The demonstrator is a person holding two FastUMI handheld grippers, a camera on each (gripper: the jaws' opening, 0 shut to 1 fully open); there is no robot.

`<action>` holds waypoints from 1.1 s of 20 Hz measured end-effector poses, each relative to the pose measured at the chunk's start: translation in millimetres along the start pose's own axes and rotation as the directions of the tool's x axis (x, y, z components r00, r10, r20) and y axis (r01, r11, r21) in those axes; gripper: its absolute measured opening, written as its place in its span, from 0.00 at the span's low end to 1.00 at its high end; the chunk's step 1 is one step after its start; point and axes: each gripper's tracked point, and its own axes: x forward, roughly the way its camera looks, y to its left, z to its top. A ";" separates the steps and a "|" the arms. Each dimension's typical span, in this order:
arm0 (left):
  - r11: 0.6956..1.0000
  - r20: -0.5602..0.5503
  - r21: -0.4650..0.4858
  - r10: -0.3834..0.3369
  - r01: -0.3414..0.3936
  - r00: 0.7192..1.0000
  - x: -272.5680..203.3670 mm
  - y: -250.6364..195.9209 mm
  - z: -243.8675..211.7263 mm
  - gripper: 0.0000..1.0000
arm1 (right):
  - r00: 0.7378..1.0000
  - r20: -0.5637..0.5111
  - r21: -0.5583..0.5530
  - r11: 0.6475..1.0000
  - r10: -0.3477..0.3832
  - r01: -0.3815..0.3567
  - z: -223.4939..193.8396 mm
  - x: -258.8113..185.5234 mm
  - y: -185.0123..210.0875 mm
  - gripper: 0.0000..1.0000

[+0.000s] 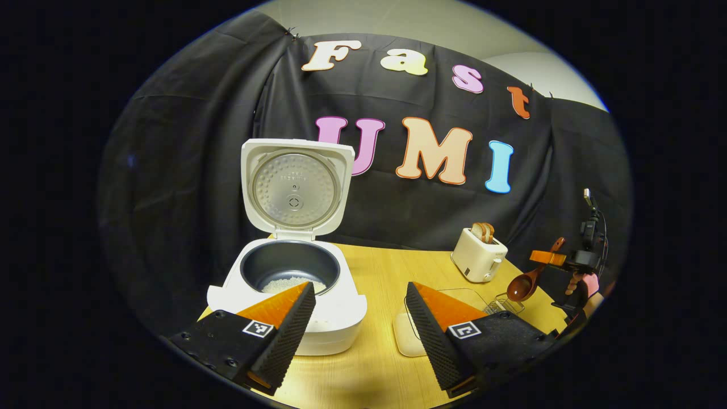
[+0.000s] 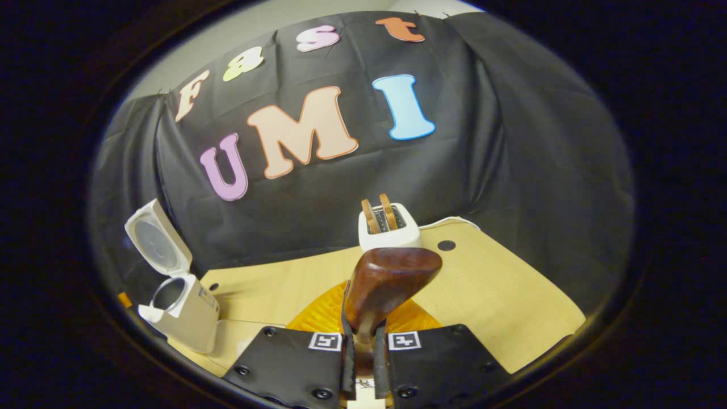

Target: Close the left gripper, press the button to open the rice cooker; take a wooden spoon from the chopstick holder with the right hand, scoop a spoonful of rice and pour it into the rice cooker, then put the wooden spoon back into the chopstick holder.

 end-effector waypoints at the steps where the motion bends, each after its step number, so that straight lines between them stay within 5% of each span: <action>1: 1.000 -0.001 0.005 0.006 -0.006 1.000 -0.4 -1.4 -0.1 0.95 | 1.000 -0.008 -0.016 1.000 0.007 -0.007 -3.2 2.0 1.4 0.16; 7: 1.000 0.005 0.007 0.030 -0.030 1.000 -3.3 -5.1 0.8 0.95 | 0.997 -0.068 -0.121 0.992 0.036 -0.044 -34.0 11.3 12.1 0.16; 17: 1.000 0.020 0.004 0.020 -0.020 1.000 -0.7 -4.2 8.9 0.95 | 0.994 -0.102 -0.059 0.998 0.031 -0.037 -62.7 15.5 7.5 0.19; 21: 0.999 0.038 -0.044 -0.016 0.018 0.999 4.7 -10.3 18.1 0.95 | 0.998 -0.056 -0.044 0.999 0.013 -0.016 -48.6 4.6 -1.8 0.43; 22: 0.998 0.043 -0.056 -0.021 0.023 0.999 6.5 -9.8 21.1 0.95 | 0.999 -0.052 -0.034 0.999 0.012 -0.013 -46.1 -1.0 -3.4 0.56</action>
